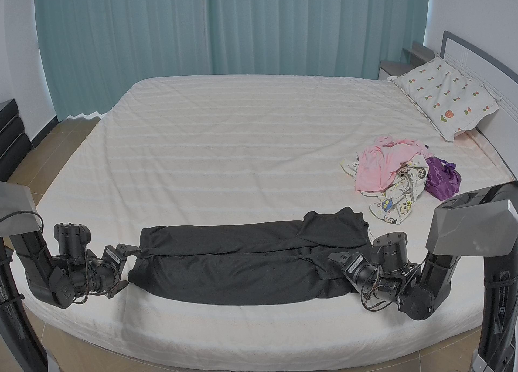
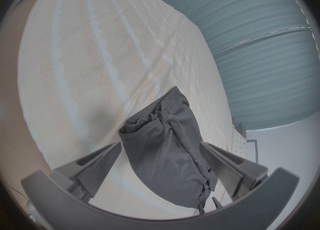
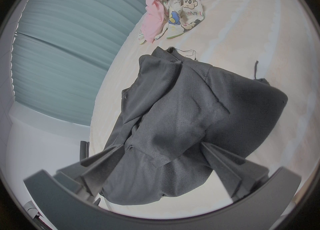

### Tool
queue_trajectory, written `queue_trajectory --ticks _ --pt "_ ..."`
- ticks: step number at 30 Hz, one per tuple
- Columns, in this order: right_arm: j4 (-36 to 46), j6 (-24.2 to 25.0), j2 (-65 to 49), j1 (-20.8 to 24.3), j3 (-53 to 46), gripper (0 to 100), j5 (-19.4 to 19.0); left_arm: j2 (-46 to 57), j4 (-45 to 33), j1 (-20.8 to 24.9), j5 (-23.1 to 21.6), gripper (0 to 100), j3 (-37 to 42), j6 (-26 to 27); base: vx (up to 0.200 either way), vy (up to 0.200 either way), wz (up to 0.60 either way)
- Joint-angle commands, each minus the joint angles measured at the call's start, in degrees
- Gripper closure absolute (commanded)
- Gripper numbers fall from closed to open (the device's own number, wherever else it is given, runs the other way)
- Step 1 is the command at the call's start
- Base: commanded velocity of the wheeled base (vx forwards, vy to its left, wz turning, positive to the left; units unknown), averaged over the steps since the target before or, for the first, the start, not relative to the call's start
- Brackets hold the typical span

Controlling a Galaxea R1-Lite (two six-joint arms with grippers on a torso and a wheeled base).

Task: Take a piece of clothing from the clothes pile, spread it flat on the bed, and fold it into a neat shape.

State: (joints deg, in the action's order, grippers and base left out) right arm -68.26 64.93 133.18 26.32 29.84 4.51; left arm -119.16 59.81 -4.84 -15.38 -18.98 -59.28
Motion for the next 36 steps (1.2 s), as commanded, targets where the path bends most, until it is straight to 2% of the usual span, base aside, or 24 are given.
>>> queue_trajectory --ticks 1,7,10,13,22,28,36 --pt "-0.1 0.0 0.8 0.1 0.5 100 0.3 -0.2 0.0 0.0 0.0 0 0.0 0.0 0.0 0.0 0.0" --pt "0.1 0.0 0.1 -0.3 0.0 100 0.7 -0.2 0.0 0.0 0.0 0 0.0 0.0 0.0 0.0 0.0" --pt "1.8 -0.2 -0.9 0.0 0.2 100 4.1 -0.2 0.0 0.0 0.0 0 0.0 0.0 0.0 0.0 0.0" --pt "3.5 -0.3 -2.8 0.4 -0.1 100 4.9 -0.2 0.0 -0.1 0.0 0 0.0 0.0 0.0 0.0 0.0" --pt "7.2 -1.2 -6.6 1.2 -1.9 100 4.3 -0.2 0.0 -0.1 0.0 0 0.0 0.0 0.0 0.0 0.0" --pt "8.7 -6.0 -7.1 1.3 -4.4 100 3.5 -0.3 0.0 -0.1 0.0 0 0.0 0.0 0.0 0.0 0.0" --pt "8.7 -9.4 -7.3 1.2 -6.6 100 3.4 -0.3 0.0 -0.1 0.0 0 0.0 0.0 0.0 0.0 0.0"
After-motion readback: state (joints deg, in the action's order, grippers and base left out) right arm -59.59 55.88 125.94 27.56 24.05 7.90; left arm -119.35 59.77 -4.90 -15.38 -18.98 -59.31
